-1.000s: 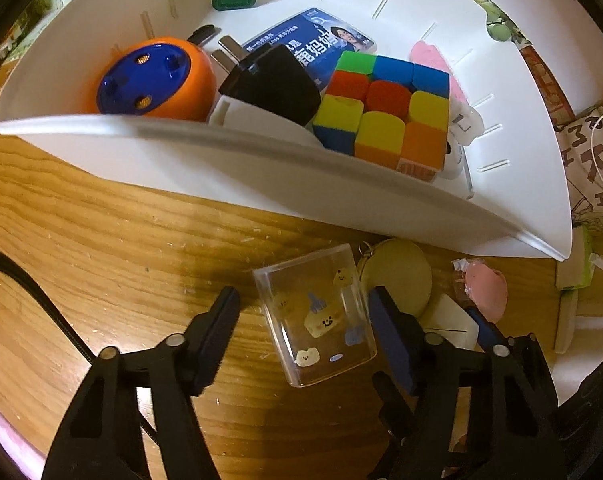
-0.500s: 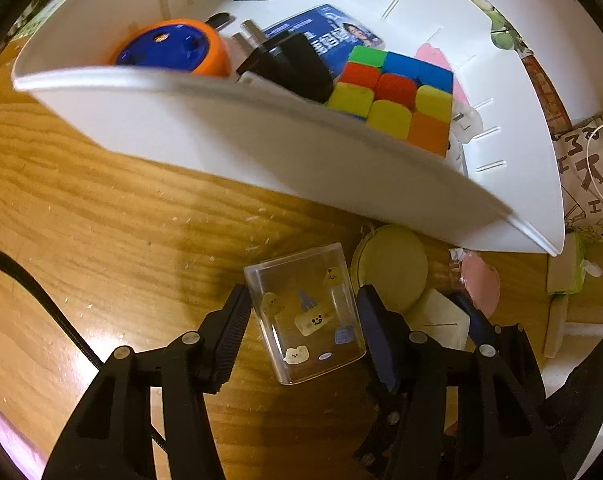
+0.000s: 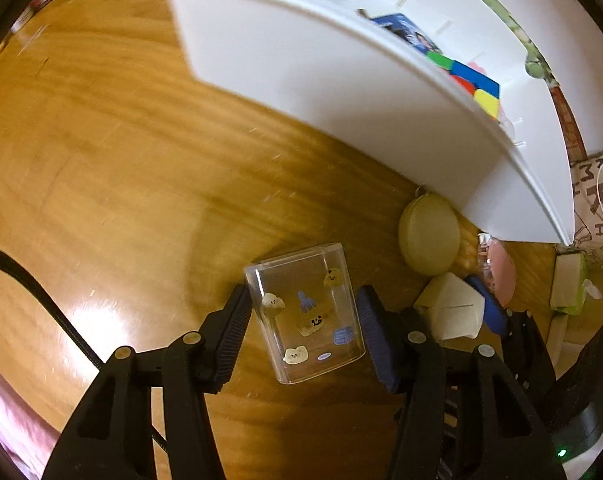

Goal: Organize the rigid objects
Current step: 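Lift the clear box and white scoop piece and carry both over the tray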

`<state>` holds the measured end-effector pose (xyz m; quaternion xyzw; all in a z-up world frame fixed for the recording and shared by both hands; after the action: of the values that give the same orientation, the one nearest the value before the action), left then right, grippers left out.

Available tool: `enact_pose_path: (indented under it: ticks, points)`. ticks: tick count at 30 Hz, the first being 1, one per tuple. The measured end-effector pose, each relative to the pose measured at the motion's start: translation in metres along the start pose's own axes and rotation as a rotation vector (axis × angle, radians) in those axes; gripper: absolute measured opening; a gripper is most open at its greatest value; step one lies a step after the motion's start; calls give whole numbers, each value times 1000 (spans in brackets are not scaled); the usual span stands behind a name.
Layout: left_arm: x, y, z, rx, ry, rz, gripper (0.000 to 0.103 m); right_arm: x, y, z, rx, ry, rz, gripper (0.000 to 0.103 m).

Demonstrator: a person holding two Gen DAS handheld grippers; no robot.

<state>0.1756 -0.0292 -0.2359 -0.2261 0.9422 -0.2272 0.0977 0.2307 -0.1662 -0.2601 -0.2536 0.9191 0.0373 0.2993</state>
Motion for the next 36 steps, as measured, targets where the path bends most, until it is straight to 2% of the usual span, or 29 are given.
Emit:
enact_pose_path:
  ticks: [12,18,25,36]
  points:
    - [33,35,-27,-34,-45,-63,58,-1,10,-13,-31,-2,-38,66]
    - [41,54,-44,-30,-63,-57,58,-3,18,-21,-9,1,-47,66]
    - [48,52,-59,-25,-60,4,58,-5,30,-37,15,-17,-66,66]
    - [7,43,-82,-59,-10,139,58,-21,52,-57,52,-22,-44,66]
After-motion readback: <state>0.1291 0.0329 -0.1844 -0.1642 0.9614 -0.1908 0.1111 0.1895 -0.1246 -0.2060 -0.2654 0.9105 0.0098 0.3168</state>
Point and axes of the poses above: each gripper's, at about its wrist camera, not at the fingertips, and z roughly the way its jaws point, y to its left, x to its underside, the point moved 2 cm from there along z, roughly the way its jaws point, and after that the axes turned 14 degrees about x, right-handed, at the moved point
